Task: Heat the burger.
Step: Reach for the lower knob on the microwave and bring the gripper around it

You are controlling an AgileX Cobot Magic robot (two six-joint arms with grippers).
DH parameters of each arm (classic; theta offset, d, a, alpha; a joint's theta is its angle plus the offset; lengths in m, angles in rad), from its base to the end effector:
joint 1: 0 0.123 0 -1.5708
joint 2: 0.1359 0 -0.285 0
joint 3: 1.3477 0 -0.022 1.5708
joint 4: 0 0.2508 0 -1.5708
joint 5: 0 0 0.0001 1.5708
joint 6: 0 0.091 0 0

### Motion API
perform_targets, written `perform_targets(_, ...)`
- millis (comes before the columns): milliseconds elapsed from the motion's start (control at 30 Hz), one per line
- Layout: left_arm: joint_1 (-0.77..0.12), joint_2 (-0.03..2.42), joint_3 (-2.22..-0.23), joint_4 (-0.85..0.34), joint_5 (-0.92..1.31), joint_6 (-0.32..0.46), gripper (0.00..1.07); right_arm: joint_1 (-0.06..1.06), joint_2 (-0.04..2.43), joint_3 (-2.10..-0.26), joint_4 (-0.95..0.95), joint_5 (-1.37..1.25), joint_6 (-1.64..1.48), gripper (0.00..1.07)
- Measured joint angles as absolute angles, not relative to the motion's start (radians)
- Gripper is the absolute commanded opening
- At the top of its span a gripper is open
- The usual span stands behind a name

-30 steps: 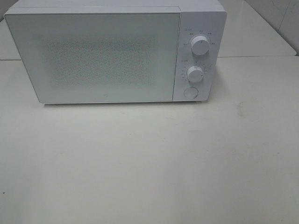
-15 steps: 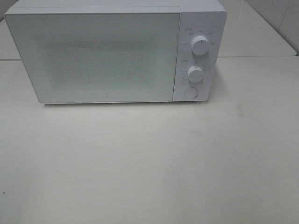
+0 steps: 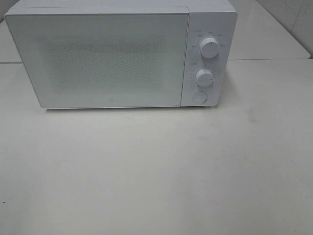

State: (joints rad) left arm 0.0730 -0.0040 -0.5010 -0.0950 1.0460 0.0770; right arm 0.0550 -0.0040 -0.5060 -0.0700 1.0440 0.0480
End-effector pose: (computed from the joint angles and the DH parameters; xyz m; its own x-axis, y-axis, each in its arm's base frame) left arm -0.0046 -0.0078 0.2790 -0.4352 -0.0026 -0.9003 0.0137 0.9999 -0.0095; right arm -0.0053 -0.0058 0.2805 -0.4304 -0.0109 -0.9026 0.0051 0.9999 -0.0146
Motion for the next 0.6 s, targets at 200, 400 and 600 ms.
perform_targets(200,0.073,-0.004,-0.501,-0.095,1.046,0.077,0.98,0.055,-0.004,-0.506,-0.070,1.044,0.049,0.76)
perform_targets(400,0.073,-0.004,-0.501,-0.095,1.046,0.077,0.98,0.055,-0.004,-0.506,-0.071,1.044,0.052,0.76)
perform_targets(600,0.073,-0.004,-0.501,-0.095,1.046,0.077,0.98,0.055,-0.003,-0.506,-0.071,1.044,0.052,0.76)
